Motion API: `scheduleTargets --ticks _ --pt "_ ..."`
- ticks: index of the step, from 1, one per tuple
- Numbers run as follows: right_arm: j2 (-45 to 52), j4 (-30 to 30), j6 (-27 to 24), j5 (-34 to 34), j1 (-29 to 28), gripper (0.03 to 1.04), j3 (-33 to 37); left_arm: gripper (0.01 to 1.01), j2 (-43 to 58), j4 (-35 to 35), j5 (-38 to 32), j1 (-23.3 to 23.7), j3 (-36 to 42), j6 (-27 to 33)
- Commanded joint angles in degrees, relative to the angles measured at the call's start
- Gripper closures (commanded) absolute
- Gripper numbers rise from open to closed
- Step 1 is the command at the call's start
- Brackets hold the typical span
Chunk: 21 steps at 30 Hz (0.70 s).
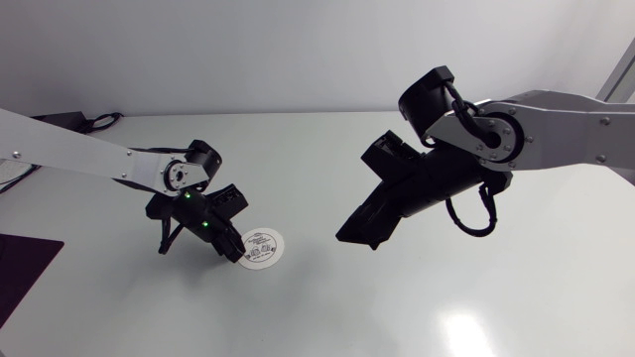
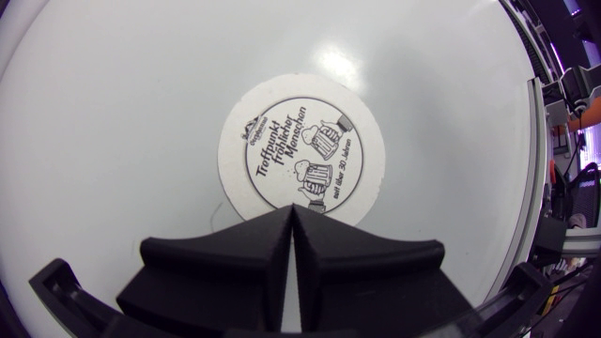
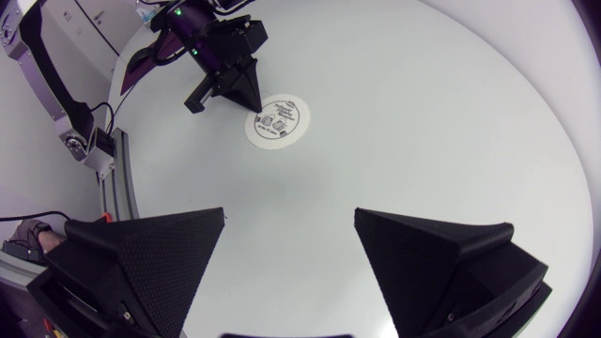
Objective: Turn the coaster over.
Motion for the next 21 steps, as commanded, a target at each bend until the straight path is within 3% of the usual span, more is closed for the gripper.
scheduleTargets --ticks 1,14,21 --pt "1.1 0.8 -1.3 -0.7 -0.5 0.06 -1.9 1.007 3.9 -1.1 -0.3 -2.7 1.3 -1.2" --pt "8.9 1.3 -1.4 -2.6 -3.9 0.06 -1.4 1.007 8.3 -3.6 0.1 -13.3 9.1 -5.1" --pt "13.5 1.3 -1.5 -3.6 -4.1 0.06 0.4 1.007 0.9 -4.9 2.3 -11.8 9.4 -5.8"
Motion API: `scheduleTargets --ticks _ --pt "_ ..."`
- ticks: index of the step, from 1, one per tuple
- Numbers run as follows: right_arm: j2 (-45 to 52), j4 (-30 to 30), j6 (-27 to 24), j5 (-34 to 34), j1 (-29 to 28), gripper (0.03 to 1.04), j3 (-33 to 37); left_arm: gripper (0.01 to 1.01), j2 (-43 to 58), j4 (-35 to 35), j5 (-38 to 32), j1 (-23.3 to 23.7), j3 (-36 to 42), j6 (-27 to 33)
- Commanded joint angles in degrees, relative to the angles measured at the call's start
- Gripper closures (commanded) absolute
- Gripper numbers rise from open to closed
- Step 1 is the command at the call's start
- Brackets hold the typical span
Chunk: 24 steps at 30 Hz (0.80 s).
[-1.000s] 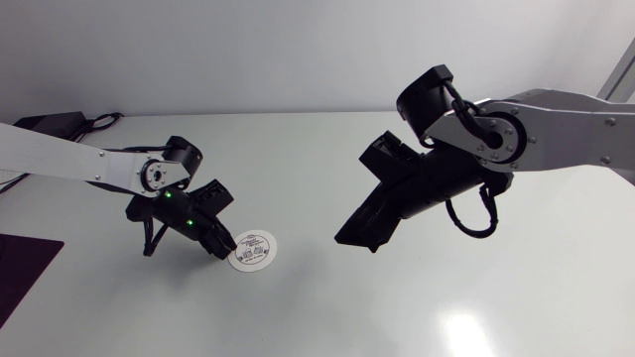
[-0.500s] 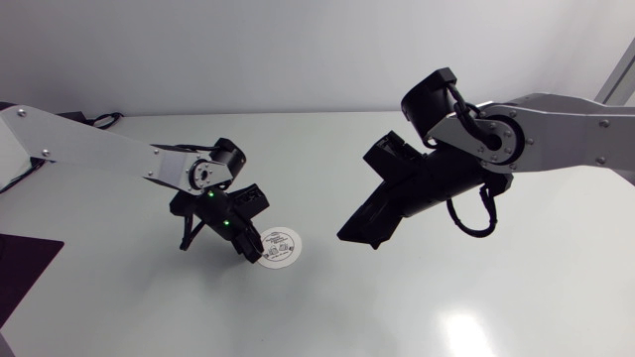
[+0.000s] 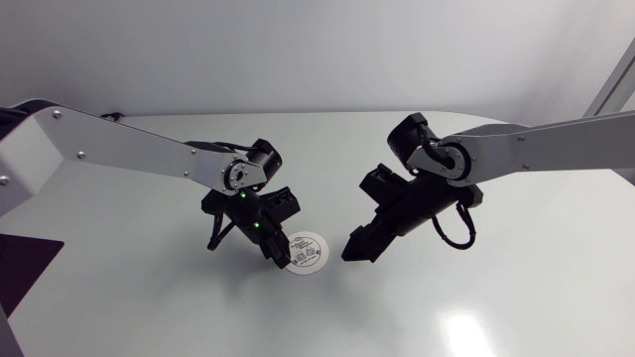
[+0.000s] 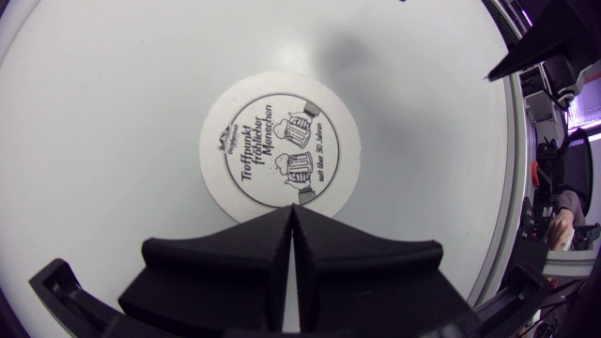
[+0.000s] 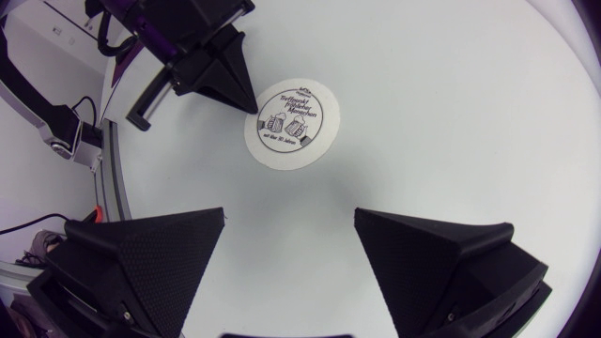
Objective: Turn the coaster over.
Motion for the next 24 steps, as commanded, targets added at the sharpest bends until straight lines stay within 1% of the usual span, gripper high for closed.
scheduleTargets --ticks 1,4,7,10,15,17,20,24 --pt "1.9 0.1 -0.6 -0.9 -0.2 0.06 1.8 1.007 -3.8 -0.6 0.5 1.6 0.2 -1.1" --pt "2.9 0.1 -0.5 -1.0 -0.1 0.06 2.7 1.007 -3.7 -0.9 0.5 3.8 0.4 -0.6" --pt "3.4 0.2 -0.4 -1.7 0.1 0.06 2.9 1.007 -0.2 -0.9 0.5 3.8 1.5 -0.2" --pt "3.4 0.7 -0.4 -2.0 0.0 0.06 2.4 1.007 3.2 -2.6 0.4 2.1 2.9 -0.3" --pt "3.0 0.9 -1.2 -2.4 -1.2 0.06 1.0 1.007 7.0 -3.0 0.3 0.0 5.4 -0.6" --pt "3.0 0.9 -1.6 -2.6 -1.8 0.06 0.6 1.007 8.5 -4.6 0.3 -0.7 6.7 -0.7" --pt "3.5 0.9 -1.8 -3.3 -2.2 0.06 0.8 1.007 9.2 -6.1 0.6 -2.3 7.3 -0.5" --pt "6.4 0.5 -1.8 -3.7 -2.4 0.06 2.1 1.007 9.2 -7.5 3.1 -3.6 8.3 -0.6"
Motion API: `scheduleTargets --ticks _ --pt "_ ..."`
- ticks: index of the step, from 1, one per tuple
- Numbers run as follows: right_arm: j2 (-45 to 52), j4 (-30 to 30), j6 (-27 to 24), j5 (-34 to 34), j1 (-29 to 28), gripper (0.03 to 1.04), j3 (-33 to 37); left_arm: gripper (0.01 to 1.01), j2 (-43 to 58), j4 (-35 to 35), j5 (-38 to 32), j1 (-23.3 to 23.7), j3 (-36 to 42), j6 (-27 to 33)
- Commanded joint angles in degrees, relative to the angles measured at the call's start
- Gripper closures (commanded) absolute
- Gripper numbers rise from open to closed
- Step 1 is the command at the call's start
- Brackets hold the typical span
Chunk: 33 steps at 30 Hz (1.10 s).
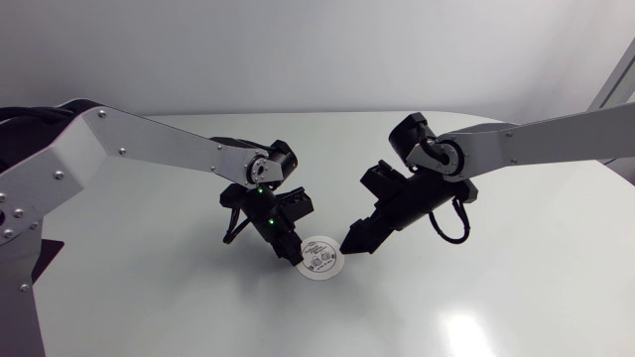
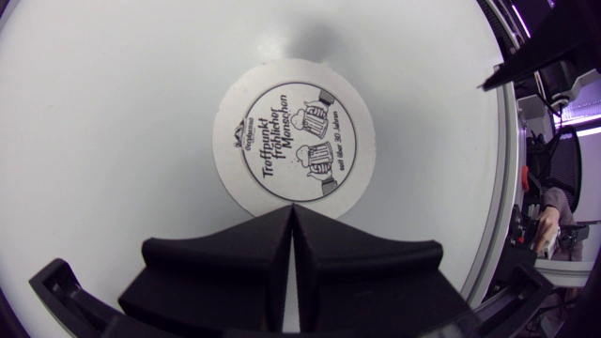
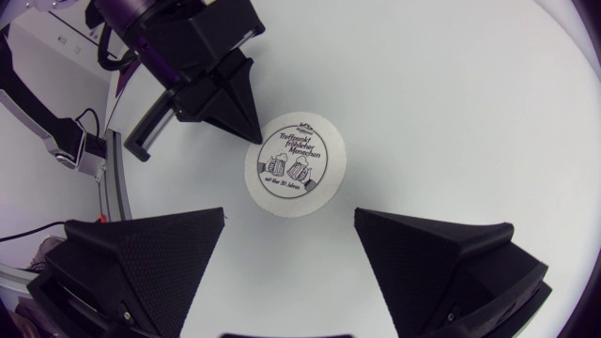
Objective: Turn the coaster over.
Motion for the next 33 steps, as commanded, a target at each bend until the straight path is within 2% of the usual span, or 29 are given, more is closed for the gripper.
scheduleTargets --ticks 1,14,22,27,33 --pt "3.7 -0.4 -1.1 -0.8 -0.6 0.06 0.4 1.007 2.7 -1.4 0.8 -1.4 0.6 -0.6" --pt "13.5 -3.1 0.7 -3.7 -0.8 0.06 5.0 1.007 4.0 -1.5 1.2 -2.8 1.8 -0.9" --pt "15.4 -5.8 1.1 -9.3 -0.1 0.07 6.7 1.007 4.0 -1.5 1.2 -3.8 2.2 -1.3" --pt "16.1 -8.7 0.7 -14.2 -0.1 0.14 8.8 1.007 4.1 -1.5 1.2 -4.3 2.4 -1.7" --pt "14.6 -9.8 0.5 -13.5 -0.6 0.16 9.5 1.007 2.8 -2.0 1.2 -3.9 2.5 -1.7"
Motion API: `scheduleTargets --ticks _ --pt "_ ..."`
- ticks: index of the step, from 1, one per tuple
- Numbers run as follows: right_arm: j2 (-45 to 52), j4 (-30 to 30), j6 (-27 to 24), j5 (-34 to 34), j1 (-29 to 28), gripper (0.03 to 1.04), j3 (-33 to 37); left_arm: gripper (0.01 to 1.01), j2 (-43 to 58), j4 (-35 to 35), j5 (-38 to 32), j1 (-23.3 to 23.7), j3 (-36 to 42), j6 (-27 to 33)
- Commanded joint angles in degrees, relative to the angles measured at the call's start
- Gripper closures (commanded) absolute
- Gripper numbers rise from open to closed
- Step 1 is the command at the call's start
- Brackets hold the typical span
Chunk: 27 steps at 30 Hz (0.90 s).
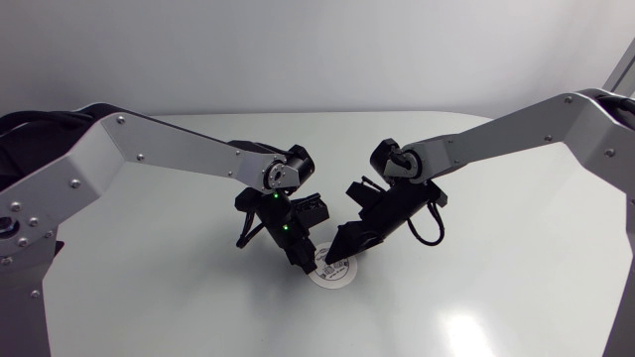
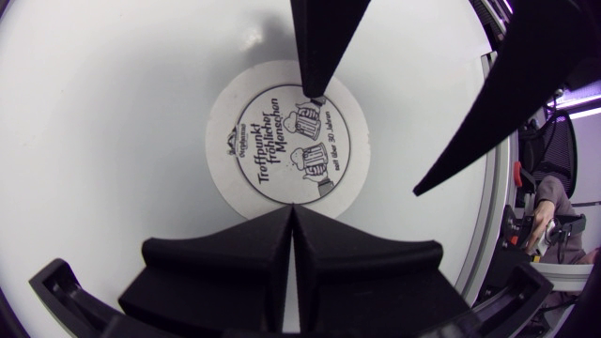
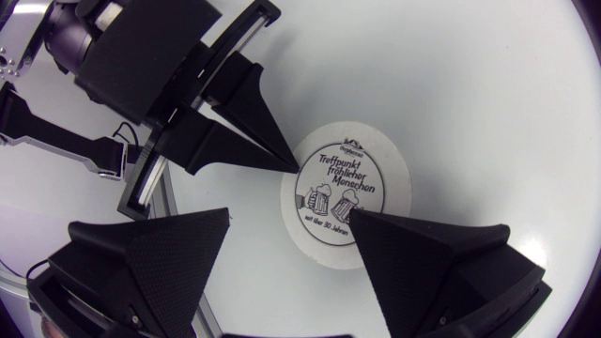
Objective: Turn the coaster over.
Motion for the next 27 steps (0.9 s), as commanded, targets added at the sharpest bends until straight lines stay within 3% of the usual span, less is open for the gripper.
scheduleTargets --ticks 1,9,11,13,16,17,19,20,23,24,25,27 --pt "-0.5 -1.0 0.3 1.0 -0.5 0.16 0.4 1.007 0.7 -1.2 0.2 0.2 0.6 -1.3" --pt "-2.0 -0.7 -0.7 4.3 -0.3 0.16 -3.9 1.007 -1.2 -1.7 0.5 3.3 3.0 -1.2" --pt "-1.6 -0.5 -0.8 4.8 0.1 0.23 -4.3 1.007 -0.9 -1.9 0.7 2.8 3.7 -1.4" --pt "-1.5 -0.3 -0.8 5.4 0.2 0.45 -4.7 1.007 -0.9 -2.0 1.4 2.1 4.2 -1.5" --pt "-1.2 0.2 -0.7 7.2 0.3 0.91 -5.4 1.007 -0.9 -2.3 1.4 2.0 5.2 -1.9" --pt "-1.2 0.4 -0.8 8.0 0.4 1.02 -5.7 1.007 -0.9 -2.3 1.6 2.1 5.5 -1.9" --pt "-1.1 1.3 -0.8 9.6 0.8 1.02 -6.5 0.975 -0.7 -2.1 1.6 2.1 5.9 -2.6" --pt "-1.0 1.7 -0.8 10.4 1.2 1.02 -6.9 0.882 -0.5 -2.0 1.6 2.3 6.2 -2.6" --pt "0.3 2.8 -0.8 12.6 2.3 1.02 -7.4 0.307 1.3 -1.4 1.4 2.8 7.2 -2.8" --pt "0.9 3.3 -0.8 13.0 2.4 1.02 -7.4 0.159 1.9 -1.4 1.3 2.8 7.4 -2.9" --pt "1.5 3.7 -0.8 13.5 2.5 1.02 -7.3 0.044 2.3 -1.4 1.3 2.8 7.4 -2.9" --pt "2.7 4.4 -0.8 14.5 2.5 1.02 -6.9 0.048 2.3 -1.2 1.3 2.8 7.1 -3.0"
